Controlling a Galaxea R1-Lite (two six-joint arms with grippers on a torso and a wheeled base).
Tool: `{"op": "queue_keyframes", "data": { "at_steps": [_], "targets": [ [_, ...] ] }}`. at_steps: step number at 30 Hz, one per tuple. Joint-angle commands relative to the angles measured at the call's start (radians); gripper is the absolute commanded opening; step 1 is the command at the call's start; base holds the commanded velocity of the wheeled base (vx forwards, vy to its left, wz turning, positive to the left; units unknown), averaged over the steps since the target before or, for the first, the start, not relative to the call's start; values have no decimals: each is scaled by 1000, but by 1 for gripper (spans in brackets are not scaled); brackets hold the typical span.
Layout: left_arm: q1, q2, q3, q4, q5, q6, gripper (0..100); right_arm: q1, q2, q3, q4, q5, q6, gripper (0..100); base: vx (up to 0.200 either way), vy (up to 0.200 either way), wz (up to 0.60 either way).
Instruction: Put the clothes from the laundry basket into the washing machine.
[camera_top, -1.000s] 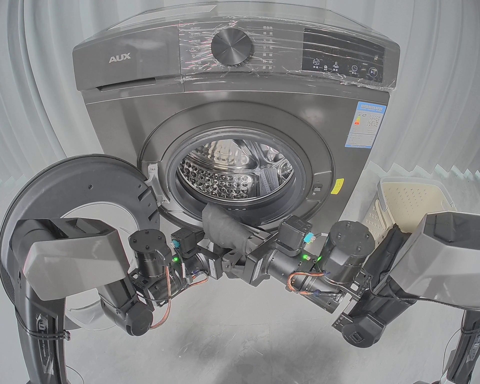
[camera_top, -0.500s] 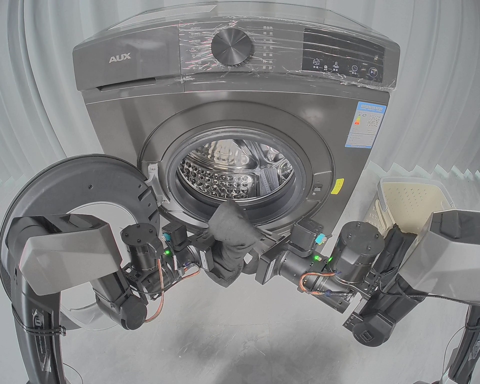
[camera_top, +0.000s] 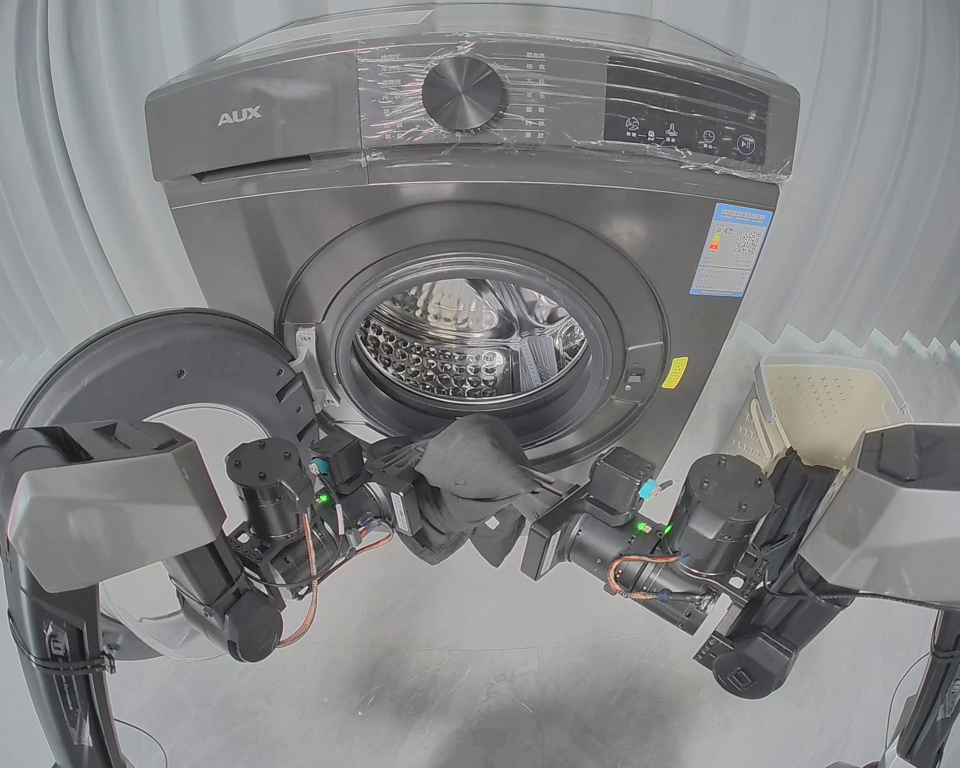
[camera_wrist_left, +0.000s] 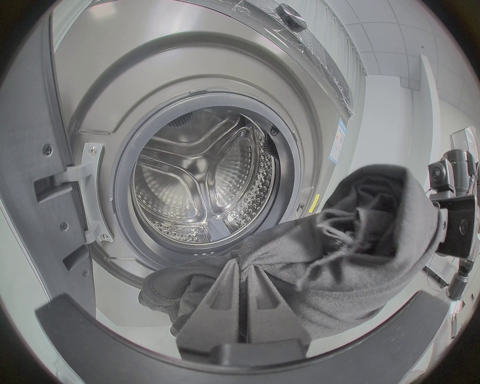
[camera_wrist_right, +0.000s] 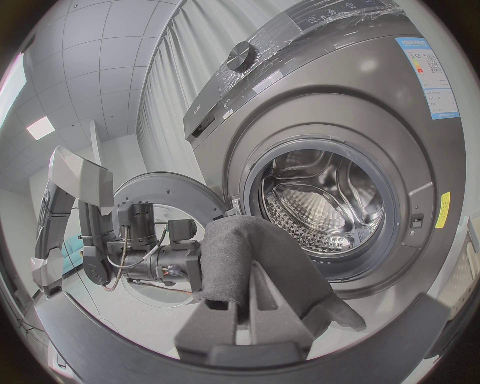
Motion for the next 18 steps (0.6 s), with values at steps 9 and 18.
{"op": "queue_keyframes", "data": {
  "at_steps": [9,18],
  "targets": [
    [-40,-11,95,1,-66,9,100,-7,5,-168,19,1,-2,0,0,0,0],
    [-46,4,96,-1,-105,13,100,6,8,-146,14,3,-2,0,0,0,0]
  ]
}}
